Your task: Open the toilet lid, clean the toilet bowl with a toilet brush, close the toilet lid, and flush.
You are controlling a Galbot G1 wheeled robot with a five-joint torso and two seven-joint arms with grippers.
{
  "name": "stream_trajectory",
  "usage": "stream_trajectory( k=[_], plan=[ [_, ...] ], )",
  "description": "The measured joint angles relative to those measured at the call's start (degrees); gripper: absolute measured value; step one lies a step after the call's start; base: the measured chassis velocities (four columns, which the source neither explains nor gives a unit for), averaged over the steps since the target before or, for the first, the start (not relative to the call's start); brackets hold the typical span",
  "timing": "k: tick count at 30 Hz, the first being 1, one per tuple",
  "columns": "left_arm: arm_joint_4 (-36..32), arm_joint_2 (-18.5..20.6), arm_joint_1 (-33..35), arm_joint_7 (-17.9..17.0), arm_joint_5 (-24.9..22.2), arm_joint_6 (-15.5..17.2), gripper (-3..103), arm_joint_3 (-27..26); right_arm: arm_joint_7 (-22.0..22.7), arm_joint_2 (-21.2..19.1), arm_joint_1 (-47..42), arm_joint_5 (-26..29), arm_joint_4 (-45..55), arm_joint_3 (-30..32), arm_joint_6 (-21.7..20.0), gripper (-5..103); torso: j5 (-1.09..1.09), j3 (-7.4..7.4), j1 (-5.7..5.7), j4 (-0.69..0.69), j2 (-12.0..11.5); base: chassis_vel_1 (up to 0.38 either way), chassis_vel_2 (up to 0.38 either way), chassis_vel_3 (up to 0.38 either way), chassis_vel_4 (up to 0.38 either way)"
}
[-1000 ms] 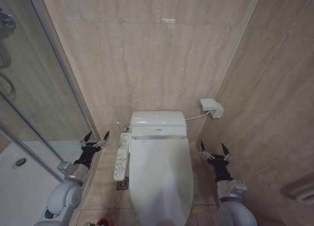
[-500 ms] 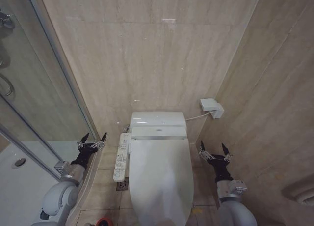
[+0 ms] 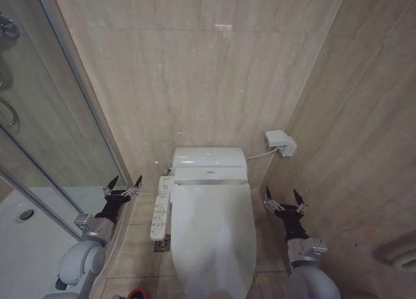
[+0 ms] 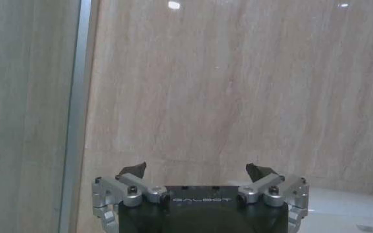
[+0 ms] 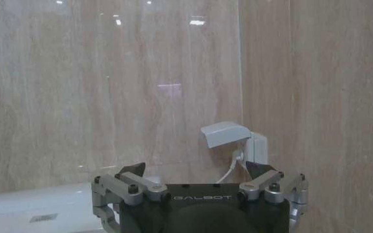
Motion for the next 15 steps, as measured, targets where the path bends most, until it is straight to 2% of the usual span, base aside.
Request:
stream_trajectory(
  k=[12,13,15],
  plan=[
    [1.1,0.3,-0.6,0.9,1.3,-1.3,100,0.4,0.0,0.0,0.0,0.0,0.0,0.0,0.0,100,0.0,0.0,0.0,0.0,0.0,0.0,0.0,0.0,0.0],
    [1.3,0.3,-0.6,1.0,1.3,-1.4,84,0.4,0.0,0.0,0.0,0.0,0.0,0.0,0.0,100,0.0,0.0,0.0,0.0,0.0,0.0,0.0,0.0,0.0],
    [1.4,0.3,-0.7,1.1,1.3,-1.5,84,0.4,0.0,0.0,0.0,0.0,0.0,0.0,0.0,100,0.0,0.0,0.0,0.0,0.0,0.0,0.0,0.0,0.0]
  ],
)
